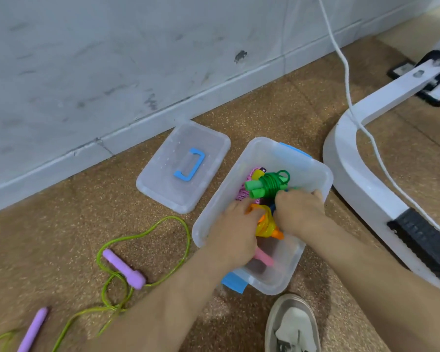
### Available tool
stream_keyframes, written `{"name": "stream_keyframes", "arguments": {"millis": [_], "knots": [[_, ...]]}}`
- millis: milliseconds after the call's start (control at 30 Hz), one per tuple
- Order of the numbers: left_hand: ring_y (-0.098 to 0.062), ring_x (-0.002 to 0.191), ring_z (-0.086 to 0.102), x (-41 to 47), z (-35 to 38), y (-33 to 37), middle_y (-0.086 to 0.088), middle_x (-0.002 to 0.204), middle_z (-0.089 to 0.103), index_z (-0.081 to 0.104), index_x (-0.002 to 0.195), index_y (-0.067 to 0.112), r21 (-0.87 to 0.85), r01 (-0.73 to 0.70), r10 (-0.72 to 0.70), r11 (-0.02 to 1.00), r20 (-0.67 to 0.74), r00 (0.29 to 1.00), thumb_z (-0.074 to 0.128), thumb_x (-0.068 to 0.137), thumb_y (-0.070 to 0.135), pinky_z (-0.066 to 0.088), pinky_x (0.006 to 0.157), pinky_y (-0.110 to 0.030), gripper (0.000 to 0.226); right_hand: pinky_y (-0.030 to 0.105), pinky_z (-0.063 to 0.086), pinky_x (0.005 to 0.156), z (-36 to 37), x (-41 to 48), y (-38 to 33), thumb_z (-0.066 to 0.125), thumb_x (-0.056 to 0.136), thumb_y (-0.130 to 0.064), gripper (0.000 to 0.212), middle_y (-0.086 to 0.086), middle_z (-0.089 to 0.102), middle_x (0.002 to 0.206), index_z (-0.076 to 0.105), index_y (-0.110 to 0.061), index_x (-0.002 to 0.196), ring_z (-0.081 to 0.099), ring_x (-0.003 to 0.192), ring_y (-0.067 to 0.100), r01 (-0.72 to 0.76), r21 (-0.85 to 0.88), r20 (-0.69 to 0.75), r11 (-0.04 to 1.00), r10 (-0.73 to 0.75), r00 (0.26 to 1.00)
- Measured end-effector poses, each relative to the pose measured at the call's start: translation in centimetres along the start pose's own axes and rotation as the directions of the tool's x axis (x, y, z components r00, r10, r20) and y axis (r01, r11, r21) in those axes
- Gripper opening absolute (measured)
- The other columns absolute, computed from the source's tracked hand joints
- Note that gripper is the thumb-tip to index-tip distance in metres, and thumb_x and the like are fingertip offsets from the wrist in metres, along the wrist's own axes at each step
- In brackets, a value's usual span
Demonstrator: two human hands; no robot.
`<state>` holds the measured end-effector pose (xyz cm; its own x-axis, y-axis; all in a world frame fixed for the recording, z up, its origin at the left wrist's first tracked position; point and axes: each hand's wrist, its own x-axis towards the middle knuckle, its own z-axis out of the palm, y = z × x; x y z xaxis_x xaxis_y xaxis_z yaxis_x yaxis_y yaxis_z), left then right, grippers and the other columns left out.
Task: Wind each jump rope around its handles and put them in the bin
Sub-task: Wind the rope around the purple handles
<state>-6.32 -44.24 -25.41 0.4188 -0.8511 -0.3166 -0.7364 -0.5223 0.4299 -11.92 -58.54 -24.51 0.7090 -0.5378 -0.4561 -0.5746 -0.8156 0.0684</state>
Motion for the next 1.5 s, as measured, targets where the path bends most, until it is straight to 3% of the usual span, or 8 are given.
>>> {"name": "stream_keyframes", "arguments": {"millis": [367, 600, 767, 933, 1033, 1167, 1300, 1500], "knots": [[-0.015, 0.098, 0.053, -13.0, 1.5, -4.3, 0.004, 0.104, 0.057, 0.067, 0.103, 0.019, -0.332, 0.039, -0.182, 0.943, -0.414, 0.892, 0.038, 0.078, 0.016, 0.043, 0.086, -0.024, 0.039, 0.036, 0.043, 0.07, -3.5, -5.5, -11.9, 0.05, 0.09, -0.016, 0.034, 0.004, 0.055, 0.104, 0.057, -0.017, 0.123, 0.058, 0.088, 0.027, 0.526, 0.48, -0.5, 0.702, -0.274, 0.822], [-0.026, 0.099, 0.051, -21.9, 6.2, -12.7, -0.001, 0.101, 0.052, 0.062, 0.107, 0.023, -0.323, 0.54, -0.623, 0.777, -0.276, 0.732, 0.049, 0.076, 0.026, 0.044, 0.086, -0.037, 0.034, 0.04, 0.046, 0.091, 2.9, -8.2, -21.2, 0.054, 0.086, -0.018, 0.055, 0.003, 0.05, 0.124, 0.042, -0.025, 0.139, 0.055, 0.108, 0.024, 0.536, 0.553, -0.107, 0.637, -0.584, 0.805], [-0.025, 0.122, 0.046, -26.5, 10.0, -16.9, 0.001, 0.126, 0.048, 0.039, 0.126, 0.028, -0.274, 0.844, -0.865, 0.461, 0.073, 0.496, 0.06, 0.082, 0.047, 0.041, 0.095, -0.043, 0.053, 0.034, 0.042, 0.096, 8.3, -9.5, -23.9, 0.057, 0.084, -0.017, 0.064, 0.008, 0.051, 0.134, 0.035, -0.024, 0.143, 0.052, 0.119, 0.026, 0.49, 0.543, 0.176, 0.681, -0.664, 0.727], [-0.022, 0.099, 0.064, -25.5, 11.0, -16.7, -0.001, 0.102, 0.07, 0.063, 0.109, 0.025, -0.572, 0.714, -0.728, 0.403, 0.272, 0.629, 0.052, 0.089, 0.021, 0.047, 0.086, -0.033, 0.023, 0.034, 0.046, 0.096, 10.7, -10.2, -24.3, 0.056, 0.089, -0.019, 0.07, 0.009, 0.055, 0.134, 0.024, -0.02, 0.152, 0.057, 0.116, 0.026, 0.388, 0.541, 0.363, 0.747, -0.623, 0.693], [-0.009, 0.063, 0.049, -25.6, 7.5, -15.3, 0.016, 0.066, 0.061, 0.07, 0.09, 0.026, -0.84, 0.416, -0.535, 0.348, 0.186, 0.824, 0.053, 0.091, 0.009, 0.037, 0.063, -0.029, 0.024, 0.037, 0.048, 0.075, 10.0, -10.5, -24.9, 0.054, 0.095, -0.029, 0.047, 0.003, 0.067, 0.106, 0.044, -0.021, 0.14, 0.063, 0.091, 0.018, -0.193, 0.787, 0.53, 0.586, -0.484, 0.696], [-0.008, 0.074, 0.048, -27.7, 2.7, -12.1, 0.025, 0.085, 0.064, 0.073, 0.102, 0.016, -0.883, 0.281, -0.247, 0.376, 0.196, 0.949, 0.058, 0.09, 0.005, 0.043, 0.07, -0.023, 0.022, 0.037, 0.051, 0.072, 6.4, -11.5, -25.9, 0.05, 0.096, -0.047, 0.043, 0.017, 0.072, 0.101, 0.05, -0.017, 0.127, 0.067, 0.082, 0.028, -0.645, 0.708, 0.669, 0.287, -0.565, 0.483], [0.002, 0.056, 0.045, -30.8, 0.9, -10.3, -0.006, 0.074, 0.062, 0.071, 0.111, 0.017, -0.688, 0.334, -0.142, 0.644, 0.322, 0.936, 0.068, 0.087, 0.02, 0.039, 0.063, -0.016, 0.025, 0.022, 0.042, 0.049, -0.7, -13.5, -28.5, 0.055, 0.097, -0.017, 0.012, -0.001, 0.052, 0.06, 0.062, -0.008, 0.1, 0.045, 0.048, 0.008, -0.41, 0.858, 0.508, 0.308, -0.619, 0.599], [-0.008, 0.079, 0.065, -36.8, -7.9, -11.9, 0.005, 0.08, 0.068, 0.072, 0.092, 0.023, -0.411, 0.513, -0.514, 0.754, 0.117, 0.85, 0.061, 0.082, 0.026, 0.043, 0.075, -0.025, 0.015, 0.016, 0.012, 0.034, -19.2, -18.8, -28.6, 0.046, 0.1, -0.015, 0.014, -0.007, 0.031, 0.051, 0.059, -0.01, 0.097, 0.019, 0.039, 0.004, 0.063, 0.988, 0.037, 0.142, -0.605, 0.796]]}}
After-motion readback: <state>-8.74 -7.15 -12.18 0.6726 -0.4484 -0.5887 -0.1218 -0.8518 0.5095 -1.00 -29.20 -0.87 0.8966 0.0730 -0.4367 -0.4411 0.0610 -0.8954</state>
